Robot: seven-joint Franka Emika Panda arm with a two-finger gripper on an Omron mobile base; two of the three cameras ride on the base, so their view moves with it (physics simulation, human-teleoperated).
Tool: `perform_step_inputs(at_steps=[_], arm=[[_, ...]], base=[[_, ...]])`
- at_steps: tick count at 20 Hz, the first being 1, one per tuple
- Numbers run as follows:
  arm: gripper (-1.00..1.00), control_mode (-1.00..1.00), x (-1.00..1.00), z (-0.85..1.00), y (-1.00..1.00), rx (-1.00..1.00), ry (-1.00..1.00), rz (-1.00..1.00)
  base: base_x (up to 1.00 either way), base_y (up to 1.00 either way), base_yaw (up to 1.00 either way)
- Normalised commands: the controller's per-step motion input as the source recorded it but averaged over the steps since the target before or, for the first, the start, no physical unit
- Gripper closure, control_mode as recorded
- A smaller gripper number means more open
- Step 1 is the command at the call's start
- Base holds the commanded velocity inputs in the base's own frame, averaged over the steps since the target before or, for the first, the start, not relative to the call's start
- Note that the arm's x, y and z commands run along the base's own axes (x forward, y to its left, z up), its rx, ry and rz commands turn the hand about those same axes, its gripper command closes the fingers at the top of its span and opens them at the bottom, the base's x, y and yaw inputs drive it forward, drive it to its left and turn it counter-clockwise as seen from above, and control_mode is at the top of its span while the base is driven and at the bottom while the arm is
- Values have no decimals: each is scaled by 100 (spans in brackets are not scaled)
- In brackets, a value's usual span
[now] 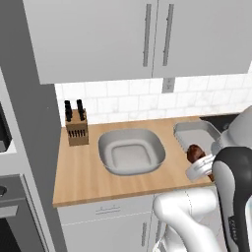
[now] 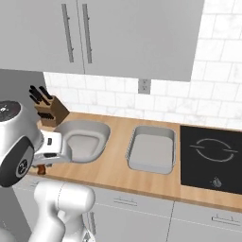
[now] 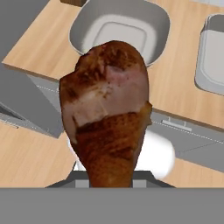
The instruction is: Place one carrot and one chicken drumstick in each tupperware on the nearby counter, to pack two identical lunches.
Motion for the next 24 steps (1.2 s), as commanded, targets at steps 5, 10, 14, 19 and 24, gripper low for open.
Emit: perform_step_inputs(at_steps=[5,10,14,19,24], arm=[[100,-100,96,-17,34,0,0,0],[100,-100,100,-49,36,0,3,0],[100,-100,100,-77,19,0,15,0],[100,-100,100,-68,9,0,15,0],[100,-100,100,0,2,-2,9,0]], base=[[0,0,0],[0,0,0],[0,0,0],[0,0,0],[0,0,0]])
